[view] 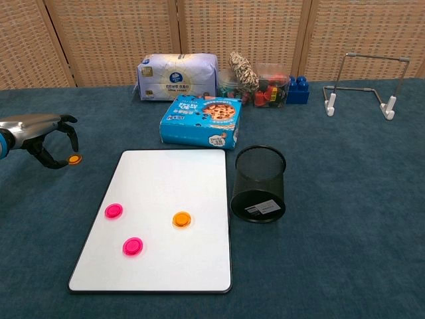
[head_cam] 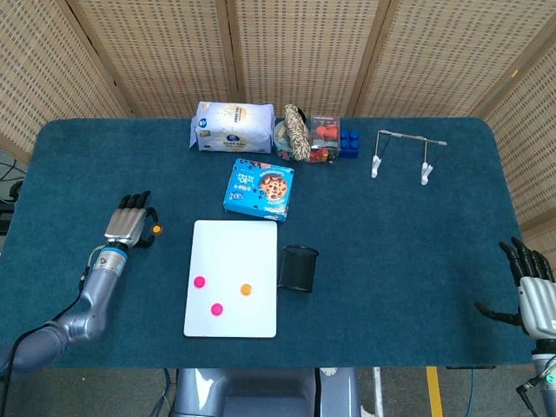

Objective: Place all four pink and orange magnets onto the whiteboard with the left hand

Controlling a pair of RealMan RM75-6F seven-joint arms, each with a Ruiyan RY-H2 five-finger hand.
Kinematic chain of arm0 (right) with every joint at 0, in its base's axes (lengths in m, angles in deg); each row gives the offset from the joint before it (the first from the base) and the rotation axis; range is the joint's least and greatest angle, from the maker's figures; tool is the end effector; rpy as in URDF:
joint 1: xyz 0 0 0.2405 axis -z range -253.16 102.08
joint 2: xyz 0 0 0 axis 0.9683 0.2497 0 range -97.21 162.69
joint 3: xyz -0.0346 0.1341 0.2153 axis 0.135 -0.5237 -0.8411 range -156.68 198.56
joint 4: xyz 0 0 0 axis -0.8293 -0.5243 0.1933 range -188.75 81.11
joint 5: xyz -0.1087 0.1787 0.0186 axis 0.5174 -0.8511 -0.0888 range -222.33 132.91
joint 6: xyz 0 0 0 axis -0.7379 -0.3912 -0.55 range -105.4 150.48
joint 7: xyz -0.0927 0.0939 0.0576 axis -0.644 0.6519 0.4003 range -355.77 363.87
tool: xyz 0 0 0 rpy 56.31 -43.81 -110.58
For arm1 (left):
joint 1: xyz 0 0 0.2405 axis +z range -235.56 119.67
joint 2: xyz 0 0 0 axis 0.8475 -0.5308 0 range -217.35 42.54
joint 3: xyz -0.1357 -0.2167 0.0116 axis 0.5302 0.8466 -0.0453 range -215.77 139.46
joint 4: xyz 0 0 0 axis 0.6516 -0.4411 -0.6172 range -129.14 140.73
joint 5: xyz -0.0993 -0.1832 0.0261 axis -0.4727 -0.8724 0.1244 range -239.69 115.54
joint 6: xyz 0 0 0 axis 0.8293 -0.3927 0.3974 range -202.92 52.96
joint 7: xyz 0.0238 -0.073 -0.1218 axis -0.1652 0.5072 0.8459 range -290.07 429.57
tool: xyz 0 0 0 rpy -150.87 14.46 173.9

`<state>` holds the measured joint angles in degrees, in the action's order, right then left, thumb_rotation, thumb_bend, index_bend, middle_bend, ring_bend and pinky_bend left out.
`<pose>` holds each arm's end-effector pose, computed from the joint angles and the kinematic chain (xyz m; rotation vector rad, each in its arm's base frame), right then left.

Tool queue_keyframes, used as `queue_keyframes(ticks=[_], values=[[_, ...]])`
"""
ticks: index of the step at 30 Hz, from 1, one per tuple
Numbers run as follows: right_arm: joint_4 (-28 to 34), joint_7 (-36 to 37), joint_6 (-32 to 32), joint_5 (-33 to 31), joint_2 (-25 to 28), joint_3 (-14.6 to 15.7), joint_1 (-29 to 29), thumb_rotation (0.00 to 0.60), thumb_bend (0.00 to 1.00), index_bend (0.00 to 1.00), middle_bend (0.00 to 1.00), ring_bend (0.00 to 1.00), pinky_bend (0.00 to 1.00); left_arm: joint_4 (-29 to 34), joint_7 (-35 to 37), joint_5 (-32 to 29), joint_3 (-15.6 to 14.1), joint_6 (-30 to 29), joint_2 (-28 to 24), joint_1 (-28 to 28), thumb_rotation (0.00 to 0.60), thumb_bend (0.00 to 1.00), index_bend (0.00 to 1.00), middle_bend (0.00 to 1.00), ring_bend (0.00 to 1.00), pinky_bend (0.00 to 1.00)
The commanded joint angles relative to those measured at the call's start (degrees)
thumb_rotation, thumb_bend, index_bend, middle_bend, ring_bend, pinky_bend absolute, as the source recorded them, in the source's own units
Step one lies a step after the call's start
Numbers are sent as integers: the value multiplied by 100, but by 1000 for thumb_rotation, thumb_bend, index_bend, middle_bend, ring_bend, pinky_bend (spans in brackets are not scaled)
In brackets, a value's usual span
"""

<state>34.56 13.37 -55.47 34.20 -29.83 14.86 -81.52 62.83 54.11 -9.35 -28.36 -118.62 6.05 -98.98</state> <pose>-0.3411 -0.1994 0.1759 1.2698 -1.0405 0.8880 -0.2728 0.3928 -0.0020 -1.6281 -1.0591 -0.5619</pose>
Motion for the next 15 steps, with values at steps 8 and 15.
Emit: queue_keyframes(ticks=[8,15], values=[[0,6,5,-4,2,0,-1,600,53,0,0,0,0,-161,23,-7,8,93,100,6,600,369,392,0,0,0],[3,15,17,-12,5,-2,-4,600,53,0,0,0,0,-266,55,11,30,147,166,-5,600,370,400,0,0,0]])
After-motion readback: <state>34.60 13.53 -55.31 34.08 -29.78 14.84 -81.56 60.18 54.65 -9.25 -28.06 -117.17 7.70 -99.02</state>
